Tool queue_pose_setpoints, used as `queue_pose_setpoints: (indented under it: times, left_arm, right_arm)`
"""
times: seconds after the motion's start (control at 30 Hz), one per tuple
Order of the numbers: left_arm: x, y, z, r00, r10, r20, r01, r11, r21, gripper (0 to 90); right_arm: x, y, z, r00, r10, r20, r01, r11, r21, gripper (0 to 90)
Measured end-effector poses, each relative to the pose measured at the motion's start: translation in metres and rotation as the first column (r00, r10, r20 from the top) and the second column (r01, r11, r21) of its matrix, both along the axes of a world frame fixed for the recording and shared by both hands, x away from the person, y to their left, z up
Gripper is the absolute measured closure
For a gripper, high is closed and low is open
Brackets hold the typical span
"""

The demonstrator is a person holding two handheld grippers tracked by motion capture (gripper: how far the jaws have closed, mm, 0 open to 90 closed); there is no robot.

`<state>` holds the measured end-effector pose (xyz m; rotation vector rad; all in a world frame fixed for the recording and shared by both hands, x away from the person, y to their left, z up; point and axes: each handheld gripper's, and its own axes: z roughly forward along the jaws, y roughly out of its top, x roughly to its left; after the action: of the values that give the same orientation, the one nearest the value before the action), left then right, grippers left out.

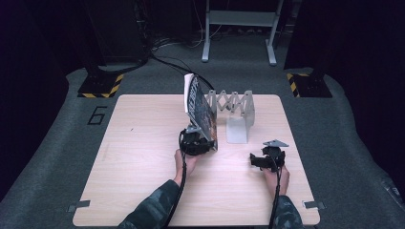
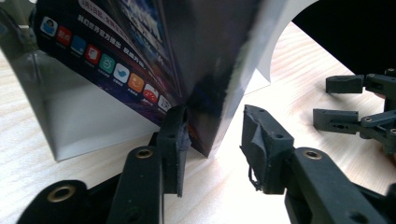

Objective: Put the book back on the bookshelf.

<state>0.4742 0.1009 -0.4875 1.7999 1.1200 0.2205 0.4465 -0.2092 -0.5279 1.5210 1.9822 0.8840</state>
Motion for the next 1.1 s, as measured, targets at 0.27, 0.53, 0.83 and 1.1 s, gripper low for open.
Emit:
queue_pose_setpoints:
  times: [0.27,0.53,0.83,1.1]
  left_arm:
    - [-0.008,0.006,0.009,0.9989,-0.002,0.047,-0.002,0.9975,0.071,29.4]
    - [-0.026,0.027,0.025,0.9930,0.022,0.116,-0.034,0.9936,0.107,17.0]
    - [-0.053,0.067,0.038,0.9845,0.047,0.169,-0.068,0.9903,0.121,14.9]
    - [-0.080,0.117,0.023,0.9868,0.104,0.124,-0.126,0.9738,0.189,12.3]
  right_arm:
    - [0.000,0.000,0.000,1.0000,0.000,0.000,0.000,1.000,0.000,11.7]
    - [0.000,0.000,0.000,1.0000,-0.001,0.000,0.001,1.000,0.000,11.7]
    - [0.000,0.000,0.000,1.0000,-0.002,0.001,0.002,1.000,-0.001,11.9]
    - [0.000,0.000,0.000,1.0000,-0.001,0.001,0.001,1.000,-0.001,11.9]
